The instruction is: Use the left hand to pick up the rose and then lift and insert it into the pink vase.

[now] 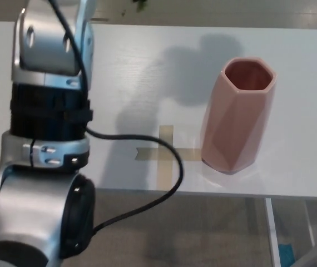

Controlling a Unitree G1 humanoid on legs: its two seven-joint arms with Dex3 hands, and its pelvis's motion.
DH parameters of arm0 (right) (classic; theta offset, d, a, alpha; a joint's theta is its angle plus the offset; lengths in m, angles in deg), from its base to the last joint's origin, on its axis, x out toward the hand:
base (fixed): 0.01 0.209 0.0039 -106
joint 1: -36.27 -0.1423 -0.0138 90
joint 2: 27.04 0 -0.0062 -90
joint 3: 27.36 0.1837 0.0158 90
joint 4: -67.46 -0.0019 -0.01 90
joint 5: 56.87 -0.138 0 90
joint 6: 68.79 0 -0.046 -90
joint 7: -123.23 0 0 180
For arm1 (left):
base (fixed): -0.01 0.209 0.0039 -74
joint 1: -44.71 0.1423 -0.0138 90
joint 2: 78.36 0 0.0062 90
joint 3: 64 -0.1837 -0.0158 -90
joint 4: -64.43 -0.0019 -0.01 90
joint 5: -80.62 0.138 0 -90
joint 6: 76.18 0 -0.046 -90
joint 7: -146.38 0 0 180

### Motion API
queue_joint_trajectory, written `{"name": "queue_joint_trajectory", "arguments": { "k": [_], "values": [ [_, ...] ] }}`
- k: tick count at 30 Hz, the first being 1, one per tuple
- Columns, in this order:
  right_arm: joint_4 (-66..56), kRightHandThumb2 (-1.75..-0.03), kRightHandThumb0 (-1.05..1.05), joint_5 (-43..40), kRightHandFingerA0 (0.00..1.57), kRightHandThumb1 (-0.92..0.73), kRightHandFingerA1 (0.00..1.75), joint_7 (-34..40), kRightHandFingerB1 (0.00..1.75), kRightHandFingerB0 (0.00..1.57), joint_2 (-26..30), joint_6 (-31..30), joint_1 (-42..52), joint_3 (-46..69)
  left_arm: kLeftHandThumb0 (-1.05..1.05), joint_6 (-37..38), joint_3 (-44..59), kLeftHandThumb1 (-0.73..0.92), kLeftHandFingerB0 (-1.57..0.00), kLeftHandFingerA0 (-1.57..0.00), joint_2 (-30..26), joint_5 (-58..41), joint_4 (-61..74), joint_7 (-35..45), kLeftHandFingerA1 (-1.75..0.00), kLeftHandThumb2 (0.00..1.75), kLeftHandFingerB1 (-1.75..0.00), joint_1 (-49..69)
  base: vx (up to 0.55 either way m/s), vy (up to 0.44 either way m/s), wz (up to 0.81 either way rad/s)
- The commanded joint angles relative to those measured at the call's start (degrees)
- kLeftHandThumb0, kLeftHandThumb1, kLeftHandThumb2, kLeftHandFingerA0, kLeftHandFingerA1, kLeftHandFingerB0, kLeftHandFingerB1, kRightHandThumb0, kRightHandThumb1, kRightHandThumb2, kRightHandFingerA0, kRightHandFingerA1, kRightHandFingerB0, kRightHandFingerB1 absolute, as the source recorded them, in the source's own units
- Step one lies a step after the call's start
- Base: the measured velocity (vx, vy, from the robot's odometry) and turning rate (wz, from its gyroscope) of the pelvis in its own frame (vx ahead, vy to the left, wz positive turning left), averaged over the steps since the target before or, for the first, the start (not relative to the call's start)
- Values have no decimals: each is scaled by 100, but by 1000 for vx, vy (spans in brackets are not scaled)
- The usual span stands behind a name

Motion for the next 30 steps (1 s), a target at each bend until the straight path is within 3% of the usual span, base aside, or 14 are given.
{"name": "queue_joint_trajectory", "arguments": {
  "k": [1,13,20,30],
  "values": [
    [13,-56,-27,-121,67,-57,48,-157,45,62,35,-12,148,101,-20,-1389,-7,85,-82,-92,301,-878,236,322,-141,65,-85,-507,0,0,0],
    [15,-56,-26,-88,67,-57,48,-214,45,62,47,-33,130,73,-20,-2073,95,84,-81,-90,587,-1265,341,125,-139,65,-80,-704,0,0,0],
    [39,-55,-26,-64,69,-57,49,-224,44,62,45,-39,128,56,-18,-2377,66,83,-80,-86,861,-1628,669,26,-143,66,-89,-661,0,0,0],
    [20,-56,-27,-72,68,-57,48,-251,44,62,45,-54,104,57,-17,-2630,-64,84,-79,-95,1026,-1834,920,-95,-144,65,-91,-717,0,0,0]
  ]
}}
